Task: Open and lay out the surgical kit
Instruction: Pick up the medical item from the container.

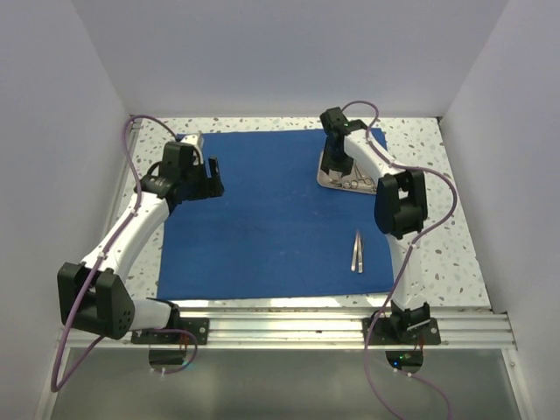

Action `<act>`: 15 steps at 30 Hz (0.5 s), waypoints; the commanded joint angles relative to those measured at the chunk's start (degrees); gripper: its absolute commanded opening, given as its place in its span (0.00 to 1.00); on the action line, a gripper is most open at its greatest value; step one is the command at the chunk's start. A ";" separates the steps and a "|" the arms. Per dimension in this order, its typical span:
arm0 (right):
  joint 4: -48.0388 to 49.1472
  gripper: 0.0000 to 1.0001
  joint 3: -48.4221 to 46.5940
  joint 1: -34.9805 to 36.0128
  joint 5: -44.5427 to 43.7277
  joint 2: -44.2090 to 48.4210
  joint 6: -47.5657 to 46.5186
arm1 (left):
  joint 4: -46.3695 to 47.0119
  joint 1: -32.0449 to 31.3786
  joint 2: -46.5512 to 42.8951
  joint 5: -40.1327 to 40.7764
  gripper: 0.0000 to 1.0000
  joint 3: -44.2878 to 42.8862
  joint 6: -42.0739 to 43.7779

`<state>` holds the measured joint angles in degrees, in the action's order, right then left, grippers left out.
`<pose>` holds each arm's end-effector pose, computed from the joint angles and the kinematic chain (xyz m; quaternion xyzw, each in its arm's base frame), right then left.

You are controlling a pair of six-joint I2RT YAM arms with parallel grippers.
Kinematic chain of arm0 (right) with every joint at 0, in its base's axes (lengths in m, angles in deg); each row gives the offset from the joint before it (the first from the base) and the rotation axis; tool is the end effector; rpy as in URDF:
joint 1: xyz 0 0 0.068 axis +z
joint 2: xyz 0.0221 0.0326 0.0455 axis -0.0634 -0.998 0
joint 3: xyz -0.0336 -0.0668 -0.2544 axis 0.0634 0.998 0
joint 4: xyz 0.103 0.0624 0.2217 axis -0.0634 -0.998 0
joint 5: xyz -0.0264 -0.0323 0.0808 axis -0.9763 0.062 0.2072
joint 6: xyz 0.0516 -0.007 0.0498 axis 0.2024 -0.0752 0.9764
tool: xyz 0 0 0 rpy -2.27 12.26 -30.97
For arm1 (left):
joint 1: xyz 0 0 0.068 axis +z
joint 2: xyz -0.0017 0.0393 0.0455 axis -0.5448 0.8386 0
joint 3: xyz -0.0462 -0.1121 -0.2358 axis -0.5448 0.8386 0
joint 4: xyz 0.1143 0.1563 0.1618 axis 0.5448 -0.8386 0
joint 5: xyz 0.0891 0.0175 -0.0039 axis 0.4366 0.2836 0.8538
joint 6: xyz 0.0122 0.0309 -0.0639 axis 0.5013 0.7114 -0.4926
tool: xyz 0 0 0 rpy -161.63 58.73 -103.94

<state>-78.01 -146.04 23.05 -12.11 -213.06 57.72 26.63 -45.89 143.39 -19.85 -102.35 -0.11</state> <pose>0.4556 0.1435 0.1854 0.1251 0.9630 -0.0368 0.2357 0.2877 -0.0669 0.2698 -0.0713 0.9237 -0.1207 0.3566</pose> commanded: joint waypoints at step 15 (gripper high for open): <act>-4.70 0.46 -10.18 -2.98 -1.99 -8.81 -0.68 | -1.52 1.19 2.94 4.23 0.78 -3.13 1.45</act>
<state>-82.17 -156.75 21.02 -13.47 -221.95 56.69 25.21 -45.50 145.97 -16.46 -103.00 0.26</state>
